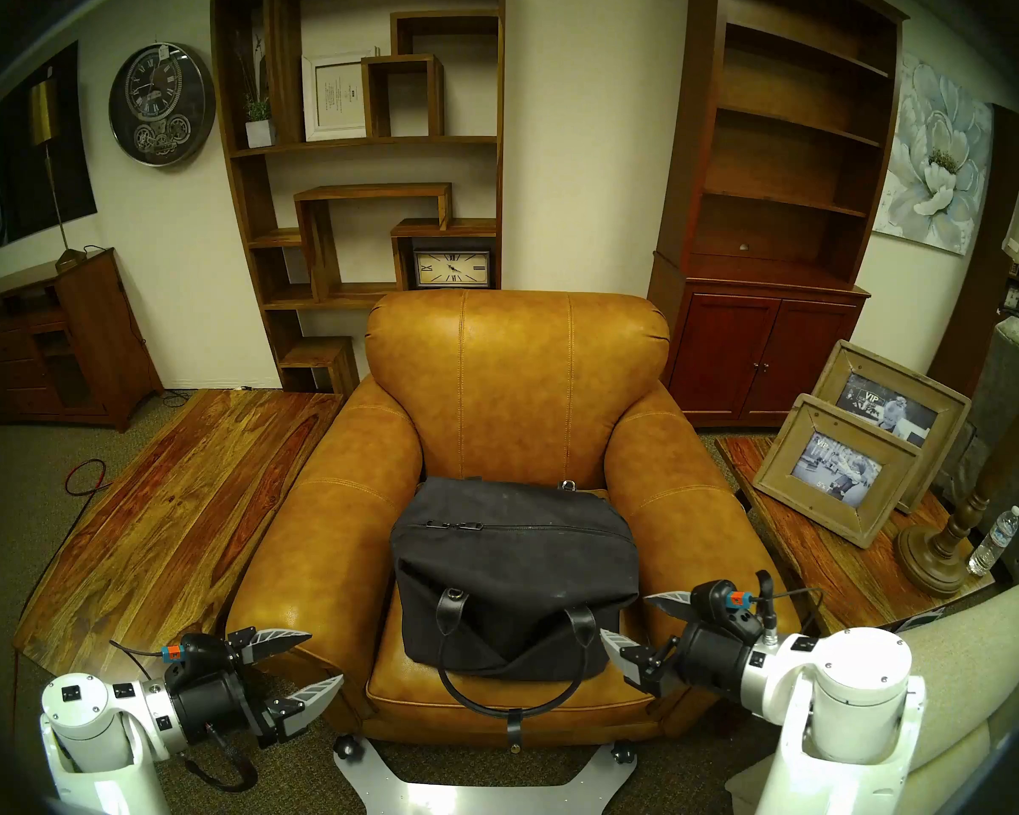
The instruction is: Open a bag with a zipper
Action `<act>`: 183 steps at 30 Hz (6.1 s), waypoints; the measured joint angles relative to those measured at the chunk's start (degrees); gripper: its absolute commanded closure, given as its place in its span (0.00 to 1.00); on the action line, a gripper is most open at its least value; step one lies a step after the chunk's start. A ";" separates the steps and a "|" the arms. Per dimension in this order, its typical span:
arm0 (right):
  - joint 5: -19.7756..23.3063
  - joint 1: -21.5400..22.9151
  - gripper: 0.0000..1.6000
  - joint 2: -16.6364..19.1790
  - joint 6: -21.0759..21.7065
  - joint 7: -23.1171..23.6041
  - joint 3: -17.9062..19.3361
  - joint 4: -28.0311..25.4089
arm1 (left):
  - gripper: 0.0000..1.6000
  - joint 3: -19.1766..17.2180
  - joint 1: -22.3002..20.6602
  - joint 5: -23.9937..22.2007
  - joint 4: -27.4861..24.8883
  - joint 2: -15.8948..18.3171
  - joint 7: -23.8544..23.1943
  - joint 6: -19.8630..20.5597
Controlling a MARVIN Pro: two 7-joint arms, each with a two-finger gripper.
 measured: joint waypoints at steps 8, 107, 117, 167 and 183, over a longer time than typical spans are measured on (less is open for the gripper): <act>1.18 3.97 0.00 2.65 1.52 -1.69 -7.94 4.59 | 0.00 -0.03 -0.09 0.08 0.12 -0.03 0.00 0.00; 28.17 34.72 0.00 4.29 25.22 -44.38 -30.42 44.30 | 0.00 -0.25 -0.27 0.34 0.14 -0.40 0.00 -0.05; 29.50 36.34 0.00 3.68 24.89 -44.41 -31.42 46.39 | 0.00 -0.26 -0.28 0.35 0.14 -0.41 0.00 -0.05; 35.27 36.92 0.40 3.15 27.30 -50.35 -31.27 47.88 | 0.00 -0.28 -0.28 0.36 0.13 -0.44 0.00 -0.06; 35.23 37.14 0.61 3.31 27.30 -50.14 -31.30 48.80 | 0.00 -0.29 -0.28 0.37 0.13 -0.45 0.00 -0.06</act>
